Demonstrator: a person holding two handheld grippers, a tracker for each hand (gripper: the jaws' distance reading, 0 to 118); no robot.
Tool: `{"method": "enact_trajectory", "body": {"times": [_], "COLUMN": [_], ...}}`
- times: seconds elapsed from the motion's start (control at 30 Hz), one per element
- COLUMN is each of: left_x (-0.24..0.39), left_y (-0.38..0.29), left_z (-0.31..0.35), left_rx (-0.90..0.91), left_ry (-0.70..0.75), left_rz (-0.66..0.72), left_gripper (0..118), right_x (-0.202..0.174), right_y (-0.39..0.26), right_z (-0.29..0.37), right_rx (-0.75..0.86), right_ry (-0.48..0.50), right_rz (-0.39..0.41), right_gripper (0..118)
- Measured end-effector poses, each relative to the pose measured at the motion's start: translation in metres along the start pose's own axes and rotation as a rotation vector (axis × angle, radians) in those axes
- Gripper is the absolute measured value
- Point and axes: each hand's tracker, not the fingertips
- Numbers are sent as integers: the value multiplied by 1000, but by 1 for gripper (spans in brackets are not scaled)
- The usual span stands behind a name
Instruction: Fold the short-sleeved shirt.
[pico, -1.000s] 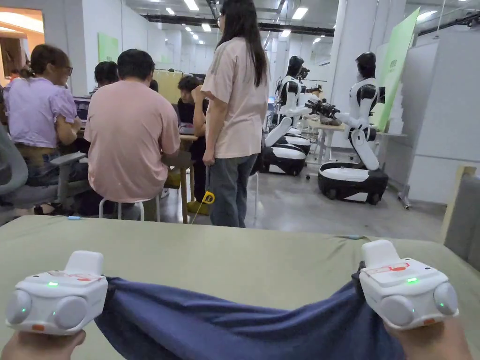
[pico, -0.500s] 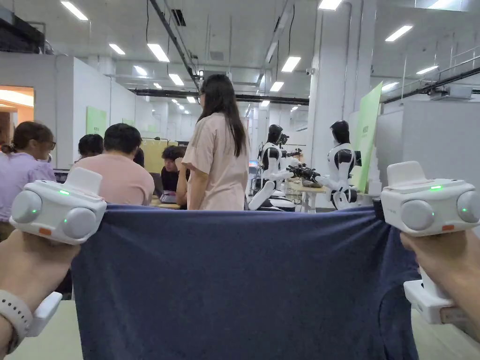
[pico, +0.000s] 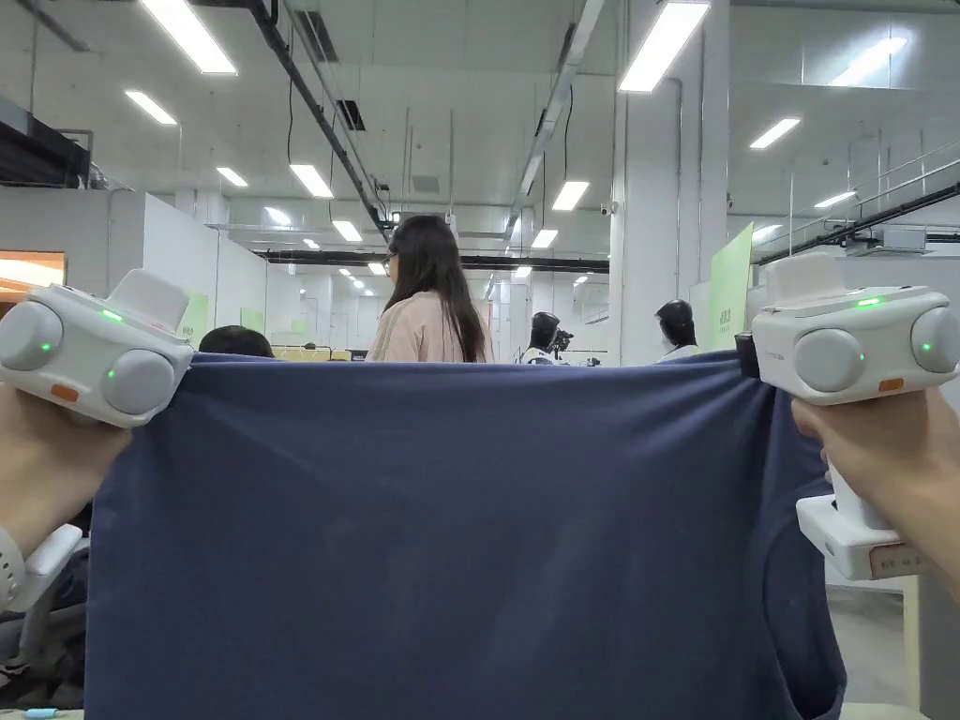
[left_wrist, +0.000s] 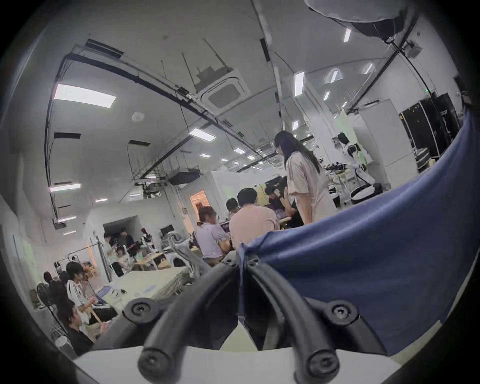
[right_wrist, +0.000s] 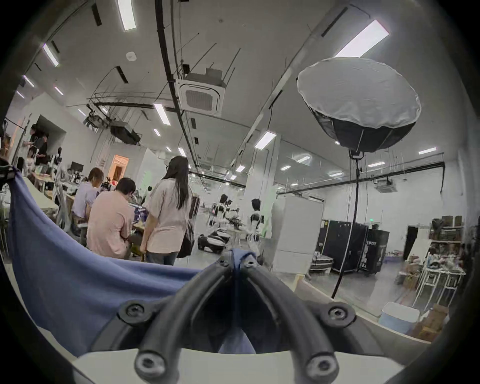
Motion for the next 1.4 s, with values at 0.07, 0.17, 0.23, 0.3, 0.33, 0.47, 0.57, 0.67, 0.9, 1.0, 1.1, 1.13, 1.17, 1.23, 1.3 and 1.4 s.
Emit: {"method": "enact_trajectory", "body": {"times": [0.07,0.17,0.23,0.3,0.33,0.47,0.57,0.67,0.9,1.0,1.1,1.13,1.17,1.23,1.3,1.4], "left_x": [5,20,32,44,48,61,64,66,73,77,87,92,95,92,88,81], "left_y": [-8,-26,-45,-67,-79,-124,-152,-187,-298,-352,-406,-427,-444,-467,-474,-466], "left_z": [-5,-8,-8,-2,2,26,51,90,182,221,252,262,269,271,275,274], "left_rx": [-18,-46,-70,-113,-117,-196,-244,-308,-403,-478,-570,-606,-630,-699,-683,-640], "left_ry": [-20,-39,-55,-86,-96,-149,-176,-214,-260,-295,-322,-349,-343,-355,-352,-343], "left_rz": [22,12,5,4,15,44,80,112,35,28,-2,-44,-31,59,74,80], "left_gripper": [0,0,0,0,0,0,0,0,0,0,0,0,0,0,27,111], "right_x": [0,0,0,1,1,5,10,4,-27,-43,-62,-66,-72,-86,-89,-86], "right_y": [-9,-30,-49,-73,-82,-126,-154,-183,-277,-345,-407,-435,-458,-486,-496,-479], "right_z": [-4,-6,-5,1,4,34,67,107,214,251,281,292,301,308,313,312], "right_rx": [-5,-29,-58,-101,-113,-179,-231,-302,-447,-562,-695,-748,-803,-886,-885,-837], "right_ry": [-3,-5,-2,9,11,28,45,82,194,245,277,283,303,288,279,294], "right_rz": [-2,-9,-19,-23,-28,-56,-82,-90,-26,-16,-13,-45,-73,15,50,-2], "right_gripper": [3,3,3,3,3,3,3,3,3,3,3,3,3,3,5,92]}}
